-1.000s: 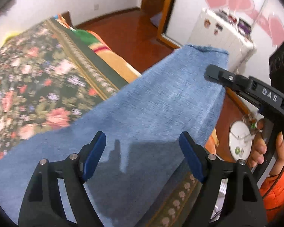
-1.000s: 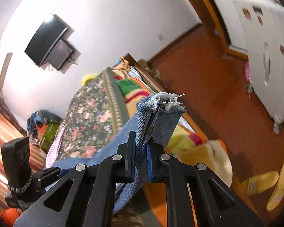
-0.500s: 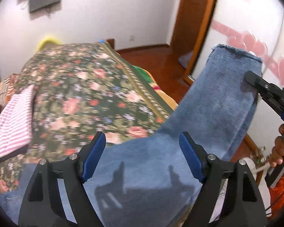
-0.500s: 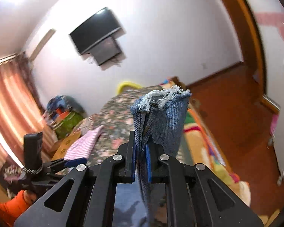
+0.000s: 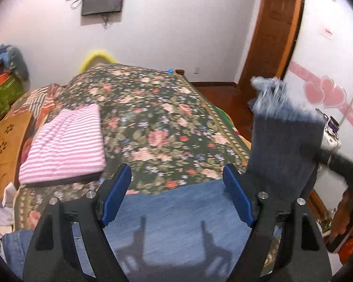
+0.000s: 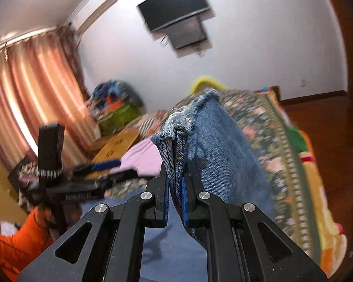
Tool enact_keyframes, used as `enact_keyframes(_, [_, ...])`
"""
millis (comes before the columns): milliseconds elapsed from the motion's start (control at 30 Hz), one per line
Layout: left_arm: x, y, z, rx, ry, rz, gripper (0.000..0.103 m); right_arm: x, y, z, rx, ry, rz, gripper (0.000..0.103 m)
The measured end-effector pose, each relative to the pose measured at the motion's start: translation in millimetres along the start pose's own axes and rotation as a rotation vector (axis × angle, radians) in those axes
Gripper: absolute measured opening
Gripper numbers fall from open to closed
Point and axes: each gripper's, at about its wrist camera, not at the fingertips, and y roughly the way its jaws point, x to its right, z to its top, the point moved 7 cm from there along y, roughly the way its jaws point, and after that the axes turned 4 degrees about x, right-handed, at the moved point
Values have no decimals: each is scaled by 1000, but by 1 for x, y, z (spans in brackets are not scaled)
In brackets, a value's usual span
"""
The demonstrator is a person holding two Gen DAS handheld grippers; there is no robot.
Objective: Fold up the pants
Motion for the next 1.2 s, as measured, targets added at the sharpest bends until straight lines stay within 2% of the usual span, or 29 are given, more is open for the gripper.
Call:
enact_keyframes(100, [-16, -9, -3, 2, -28, 6, 80, -17, 19, -26, -86, -26, 50, 8])
enact_keyframes(300, [-28, -21, -13, -3, -35, 15, 80, -35, 55, -77, -256, -44, 95, 8])
enact_keyframes(400, [-27, -20, -19, -26, -43, -7, 80, -35, 68, -103, -337, -49, 104, 8])
enact_keyframes(567, [-17, -2, -38, -89, -9, -12, 80, -39, 75, -129, -416, -43, 107, 11])
enact_keyframes(667, [-15, 18, -57, -157, -11, -10, 80, -37, 74, -128, -425, 3, 122, 15])
enact_keyframes(733, [-16, 29, -67, -189, -7, -1, 80, -36, 73, -127, -440, 23, 135, 23])
enact_keyframes(833, [-22, 45, -79, -227, -1, 33, 80, -39, 63, -122, -441, -6, 125, 29])
enact_keyframes(1000, [-37, 62, -92, -272, -27, 65, 80, -26, 40, -102, -404, -59, 61, 40])
enact_keyframes(1200, [-49, 63, -93, -289, -96, 70, 80, 29, 37, -78, -332, -21, -61, 42])
